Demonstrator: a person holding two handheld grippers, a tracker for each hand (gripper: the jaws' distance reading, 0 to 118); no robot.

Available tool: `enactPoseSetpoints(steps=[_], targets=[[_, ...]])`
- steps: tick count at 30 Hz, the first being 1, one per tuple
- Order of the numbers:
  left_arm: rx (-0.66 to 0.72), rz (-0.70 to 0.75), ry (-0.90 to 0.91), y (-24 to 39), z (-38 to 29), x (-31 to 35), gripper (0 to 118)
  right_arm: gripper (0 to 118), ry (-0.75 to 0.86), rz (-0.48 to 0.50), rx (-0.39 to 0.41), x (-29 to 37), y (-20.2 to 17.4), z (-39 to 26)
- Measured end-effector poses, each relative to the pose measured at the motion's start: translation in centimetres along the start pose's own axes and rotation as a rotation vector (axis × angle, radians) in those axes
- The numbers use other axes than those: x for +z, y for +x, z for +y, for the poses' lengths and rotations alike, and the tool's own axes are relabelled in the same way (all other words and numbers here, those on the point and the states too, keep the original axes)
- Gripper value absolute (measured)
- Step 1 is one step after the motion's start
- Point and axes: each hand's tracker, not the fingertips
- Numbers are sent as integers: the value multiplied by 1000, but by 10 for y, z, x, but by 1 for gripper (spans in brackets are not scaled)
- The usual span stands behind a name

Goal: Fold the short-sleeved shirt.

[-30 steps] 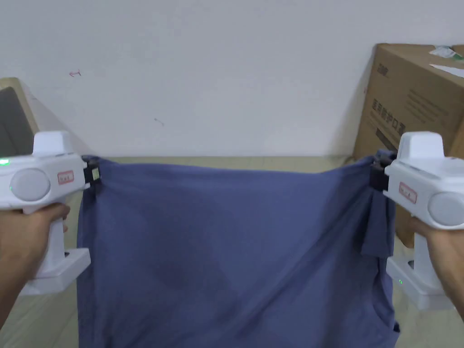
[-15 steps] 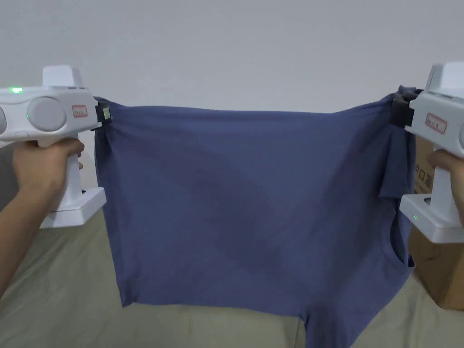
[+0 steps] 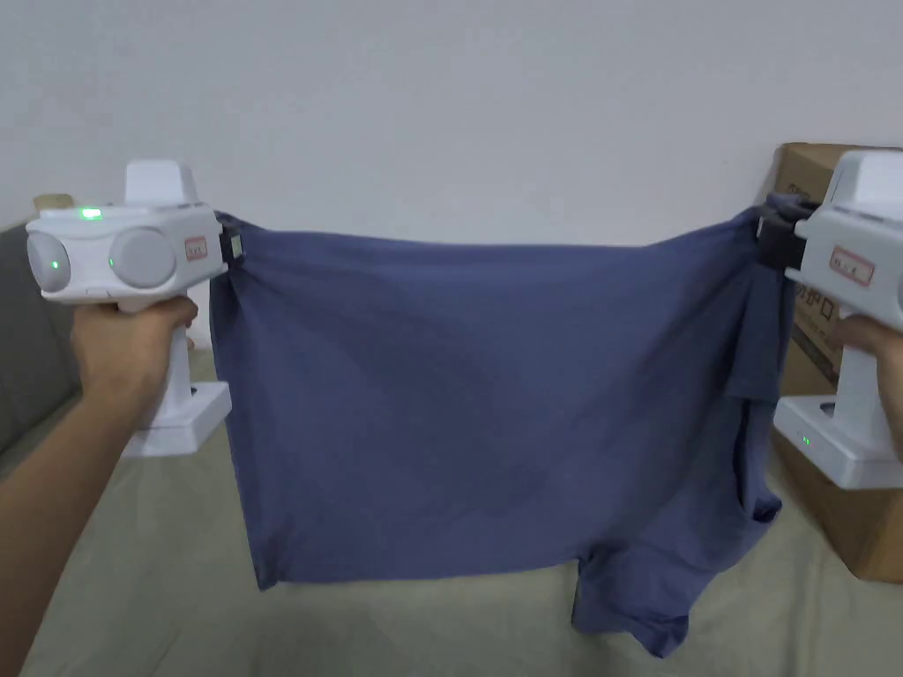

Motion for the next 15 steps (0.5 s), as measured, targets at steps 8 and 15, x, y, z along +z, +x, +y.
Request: enactPoseSetpoints(steps=[8,15], targets=[[-1,-19,-142,3,-103,-21,0,3,-176,-2,-53,17,-10,-106],[-52,-48,-285,-4,-196,18,0,3,-295,26,-139,73,-24,-189]])
